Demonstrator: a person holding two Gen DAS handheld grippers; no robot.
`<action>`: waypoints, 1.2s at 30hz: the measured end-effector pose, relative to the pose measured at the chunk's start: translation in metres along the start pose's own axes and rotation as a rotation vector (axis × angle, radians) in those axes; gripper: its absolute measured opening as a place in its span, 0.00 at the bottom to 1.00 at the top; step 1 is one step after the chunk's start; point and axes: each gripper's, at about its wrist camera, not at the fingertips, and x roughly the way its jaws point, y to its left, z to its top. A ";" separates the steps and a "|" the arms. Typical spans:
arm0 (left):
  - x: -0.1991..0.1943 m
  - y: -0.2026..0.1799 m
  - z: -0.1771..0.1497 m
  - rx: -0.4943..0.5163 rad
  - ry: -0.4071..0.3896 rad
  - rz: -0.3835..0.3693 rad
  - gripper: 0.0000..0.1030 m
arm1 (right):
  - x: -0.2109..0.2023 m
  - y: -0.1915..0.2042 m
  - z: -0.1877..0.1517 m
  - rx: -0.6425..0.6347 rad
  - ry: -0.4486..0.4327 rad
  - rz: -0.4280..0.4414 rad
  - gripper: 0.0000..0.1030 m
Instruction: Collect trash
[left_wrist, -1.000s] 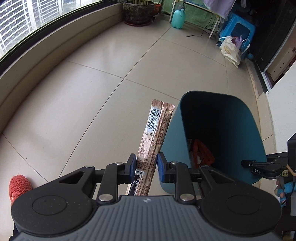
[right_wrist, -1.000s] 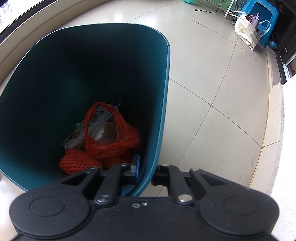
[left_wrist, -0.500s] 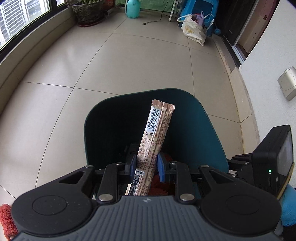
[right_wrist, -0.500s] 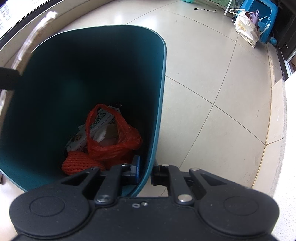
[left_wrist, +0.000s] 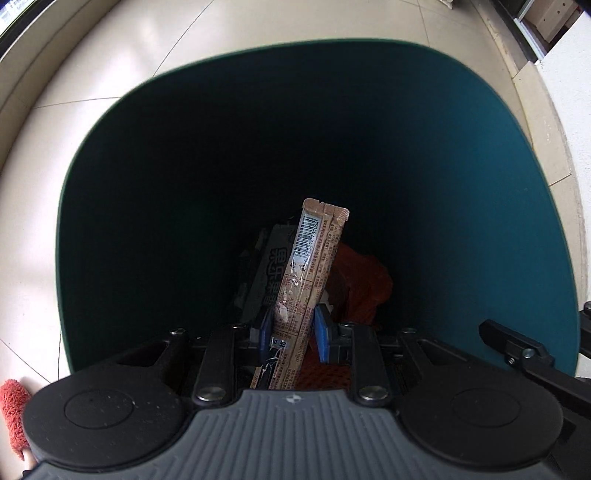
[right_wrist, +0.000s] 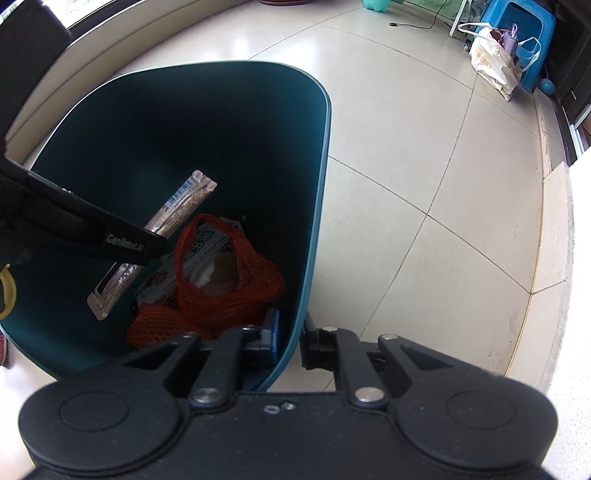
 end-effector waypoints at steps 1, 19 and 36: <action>0.004 -0.001 0.000 0.004 0.011 0.007 0.23 | 0.000 0.000 0.000 -0.001 -0.001 0.001 0.10; -0.003 0.002 -0.008 0.040 -0.055 -0.080 0.55 | -0.001 0.004 0.000 -0.013 -0.002 -0.010 0.16; -0.107 0.030 -0.075 0.039 -0.312 -0.047 0.72 | -0.103 0.014 -0.027 -0.021 -0.218 0.069 0.36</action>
